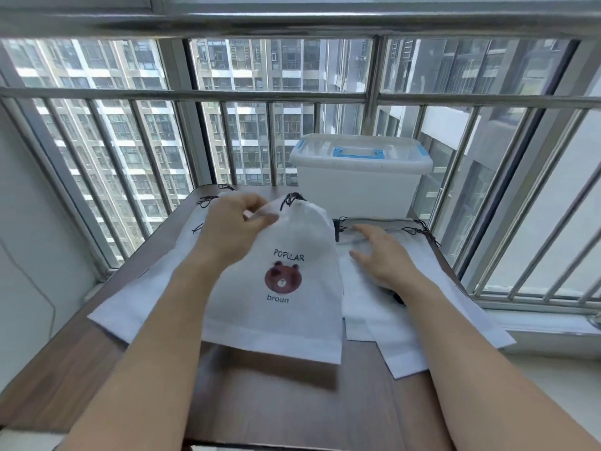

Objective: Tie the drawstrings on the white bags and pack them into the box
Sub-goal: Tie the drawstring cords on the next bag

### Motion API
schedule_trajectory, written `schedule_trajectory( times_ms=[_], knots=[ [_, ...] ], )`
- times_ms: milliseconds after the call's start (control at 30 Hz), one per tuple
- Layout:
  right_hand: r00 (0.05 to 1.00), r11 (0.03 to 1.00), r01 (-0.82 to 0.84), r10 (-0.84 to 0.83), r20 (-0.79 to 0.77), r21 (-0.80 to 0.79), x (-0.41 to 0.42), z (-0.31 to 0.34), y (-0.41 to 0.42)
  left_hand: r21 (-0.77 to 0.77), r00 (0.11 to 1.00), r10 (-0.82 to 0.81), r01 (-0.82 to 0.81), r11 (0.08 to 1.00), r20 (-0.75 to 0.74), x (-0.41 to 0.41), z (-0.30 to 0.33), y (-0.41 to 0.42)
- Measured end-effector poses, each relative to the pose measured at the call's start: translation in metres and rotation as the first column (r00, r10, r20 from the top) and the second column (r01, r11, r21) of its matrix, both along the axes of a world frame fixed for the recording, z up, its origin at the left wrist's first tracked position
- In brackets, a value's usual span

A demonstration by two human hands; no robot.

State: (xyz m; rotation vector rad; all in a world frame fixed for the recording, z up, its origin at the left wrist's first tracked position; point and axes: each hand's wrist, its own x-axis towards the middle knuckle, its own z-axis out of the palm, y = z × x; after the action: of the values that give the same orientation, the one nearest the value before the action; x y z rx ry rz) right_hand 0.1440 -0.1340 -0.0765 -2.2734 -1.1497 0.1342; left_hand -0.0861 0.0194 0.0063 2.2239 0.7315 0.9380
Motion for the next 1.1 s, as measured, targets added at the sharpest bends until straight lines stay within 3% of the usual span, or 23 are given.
schedule_trajectory(
  times_ms=[133,233,333,400,467,567,667,833,933,1100],
  knots=[
    [0.996,0.998,0.032,-0.028,0.086,-0.053,-0.003,-0.001,0.004,-0.239,0.992,-0.015,0.046,0.970,0.129,-0.023,0.015,0.014],
    [0.994,0.997,0.074,-0.075,0.083,0.012,-0.002,-0.002,0.003,-0.499,0.968,0.039,0.092,0.862,0.248,-0.027,0.006,0.021],
    [0.998,0.985,0.059,-0.063,0.023,0.160,-0.005,0.001,0.005,-0.697,0.948,0.078,0.169,0.697,0.308,-0.030,-0.002,0.023],
    [0.997,0.958,0.024,0.000,-0.082,0.287,-0.012,0.006,0.008,-0.723,0.953,0.085,0.162,0.672,0.292,-0.033,-0.004,0.027],
    [0.974,0.931,0.029,0.055,-0.219,0.364,-0.020,0.011,0.011,-0.654,0.979,0.070,0.076,0.752,0.194,-0.039,-0.002,0.034],
    [0.910,0.913,0.065,0.111,-0.400,0.402,-0.033,0.018,0.014,-0.418,0.998,0.044,-0.055,0.907,-0.035,-0.056,0.013,0.046],
    [0.838,0.895,0.052,0.202,-0.508,0.443,-0.047,0.021,0.015,-0.416,0.995,0.016,-0.057,0.907,-0.101,-0.070,0.023,0.058],
    [0.675,0.881,0.081,0.296,-0.676,0.465,-0.062,0.012,0.025,-0.235,0.897,0.010,-0.127,0.964,-0.443,-0.069,-0.008,0.076],
    [0.654,0.875,0.091,0.307,-0.691,0.475,-0.064,0.009,0.030,-0.098,0.884,0.200,-0.264,0.960,-0.423,-0.065,-0.040,0.091],
    [0.630,0.795,0.157,0.376,-0.680,0.586,-0.057,0.009,0.029,-0.011,0.868,0.440,-0.455,0.891,-0.230,-0.040,-0.085,0.082]
  ],
)
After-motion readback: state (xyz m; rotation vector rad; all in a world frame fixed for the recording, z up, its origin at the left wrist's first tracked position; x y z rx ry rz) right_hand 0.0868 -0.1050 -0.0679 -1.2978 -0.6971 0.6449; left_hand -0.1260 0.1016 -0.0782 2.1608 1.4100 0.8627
